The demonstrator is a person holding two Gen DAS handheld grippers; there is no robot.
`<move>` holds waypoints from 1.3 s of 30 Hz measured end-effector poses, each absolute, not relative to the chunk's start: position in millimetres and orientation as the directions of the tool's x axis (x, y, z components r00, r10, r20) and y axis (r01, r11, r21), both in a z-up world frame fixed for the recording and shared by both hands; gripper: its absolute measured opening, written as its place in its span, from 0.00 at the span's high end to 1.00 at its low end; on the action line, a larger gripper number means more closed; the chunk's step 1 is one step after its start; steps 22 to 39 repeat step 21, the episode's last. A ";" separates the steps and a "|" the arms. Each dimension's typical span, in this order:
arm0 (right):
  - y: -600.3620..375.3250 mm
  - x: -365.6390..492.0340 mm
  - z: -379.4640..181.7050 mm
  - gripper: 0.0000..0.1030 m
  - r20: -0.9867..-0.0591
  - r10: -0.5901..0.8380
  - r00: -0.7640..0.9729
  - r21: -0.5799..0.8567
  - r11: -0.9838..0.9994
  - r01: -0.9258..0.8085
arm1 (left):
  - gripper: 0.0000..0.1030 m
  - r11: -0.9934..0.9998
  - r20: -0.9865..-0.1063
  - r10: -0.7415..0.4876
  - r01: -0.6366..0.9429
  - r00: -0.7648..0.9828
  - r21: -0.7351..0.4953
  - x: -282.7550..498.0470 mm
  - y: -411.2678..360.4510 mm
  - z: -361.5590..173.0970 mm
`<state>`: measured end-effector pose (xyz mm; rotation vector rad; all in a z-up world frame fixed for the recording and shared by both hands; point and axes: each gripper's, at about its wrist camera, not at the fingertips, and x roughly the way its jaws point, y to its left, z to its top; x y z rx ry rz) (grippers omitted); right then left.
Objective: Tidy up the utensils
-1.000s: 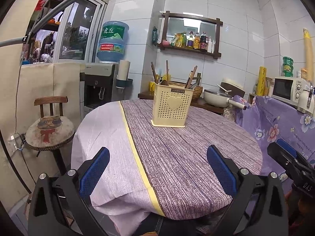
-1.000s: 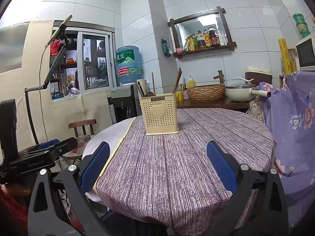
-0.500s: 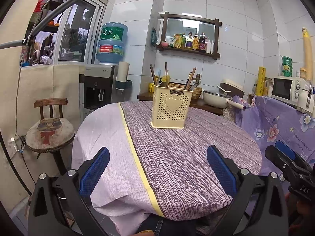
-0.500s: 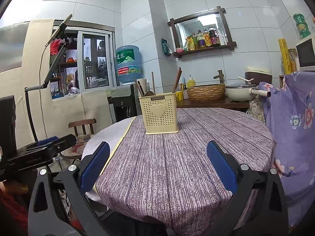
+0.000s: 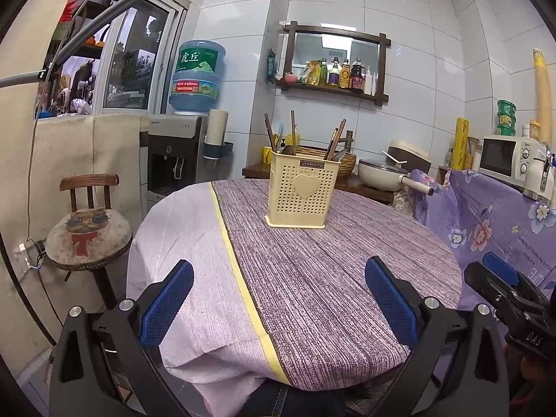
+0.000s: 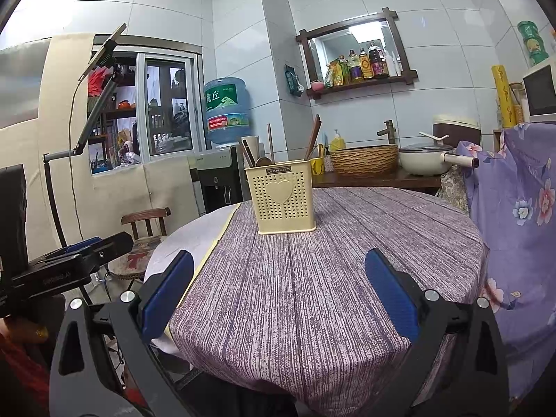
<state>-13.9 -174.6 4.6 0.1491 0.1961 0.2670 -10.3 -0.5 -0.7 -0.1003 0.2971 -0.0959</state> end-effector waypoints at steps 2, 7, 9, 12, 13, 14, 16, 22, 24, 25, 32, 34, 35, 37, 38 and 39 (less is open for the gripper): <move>-174.9 -13.7 4.2 0.05 -0.173 0.275 0.946 0.173 0.954 -0.246 | 0.05 0.990 -0.289 -0.110 0.079 0.951 -0.117 -10.2 -0.4 -1.3; -174.3 -12.9 3.2 0.05 -0.174 0.276 0.945 0.175 0.953 -0.246 | 0.05 0.989 -0.296 -0.118 0.085 0.948 -0.122 -8.8 0.3 -1.8; -174.1 -12.7 3.3 0.05 -0.177 0.276 0.945 0.175 0.953 -0.246 | 0.05 0.989 -0.294 -0.120 0.089 0.948 -0.117 -8.8 -0.3 -1.8; -173.9 -12.5 2.5 0.05 -0.182 0.277 0.943 0.179 0.953 -0.246 | 0.05 0.990 -0.299 -0.115 0.085 0.947 -0.112 -7.6 -1.2 -2.8; -174.1 -12.7 2.5 0.05 -0.181 0.277 0.944 0.180 0.953 -0.245 | 0.05 0.990 -0.303 -0.116 0.085 0.946 -0.113 -6.9 -1.2 -3.0; -173.6 -13.1 2.6 0.05 -0.181 0.277 0.944 0.180 0.953 -0.245 | 0.05 0.990 -0.307 -0.114 0.083 0.945 -0.113 -6.1 -1.1 -3.3; -173.9 -13.6 2.5 0.05 -0.181 0.277 0.944 0.178 0.953 -0.246 | 0.05 0.990 -0.312 -0.110 0.078 0.944 -0.115 -5.6 -0.5 -3.9; -173.6 -13.0 1.6 0.05 -0.182 0.279 0.943 0.179 0.952 -0.247 | 0.05 0.991 -0.320 -0.101 0.067 0.942 -0.115 -5.1 0.8 -4.4; -173.6 -13.0 1.6 0.05 -0.182 0.279 0.943 0.179 0.952 -0.247 | 0.05 0.991 -0.320 -0.101 0.067 0.942 -0.115 -5.1 0.8 -4.4; -173.6 -13.0 1.6 0.05 -0.182 0.279 0.943 0.179 0.952 -0.247 | 0.05 0.991 -0.320 -0.101 0.067 0.942 -0.115 -5.1 0.8 -4.4; -173.6 -13.0 1.6 0.05 -0.182 0.279 0.943 0.179 0.952 -0.247 | 0.05 0.991 -0.320 -0.101 0.067 0.942 -0.115 -5.1 0.8 -4.4; -173.6 -13.0 1.6 0.05 -0.182 0.279 0.943 0.179 0.952 -0.247 | 0.05 0.991 -0.320 -0.101 0.067 0.942 -0.115 -5.1 0.8 -4.4; -173.6 -13.0 1.6 0.05 -0.182 0.279 0.943 0.179 0.952 -0.247 | 0.05 0.991 -0.320 -0.101 0.067 0.942 -0.115 -5.1 0.8 -4.4; -173.6 -13.0 1.6 0.05 -0.182 0.279 0.943 0.179 0.952 -0.247 | 0.05 0.991 -0.320 -0.101 0.067 0.942 -0.115 -5.1 0.8 -4.4; -173.6 -13.0 1.6 0.05 -0.182 0.279 0.943 0.179 0.952 -0.247 | 0.05 0.991 -0.320 -0.101 0.067 0.942 -0.115 -5.1 0.8 -4.4; -173.6 -13.0 1.6 0.05 -0.182 0.279 0.943 0.179 0.952 -0.247 | 0.05 0.991 -0.320 -0.101 0.067 0.942 -0.115 -5.1 0.8 -4.4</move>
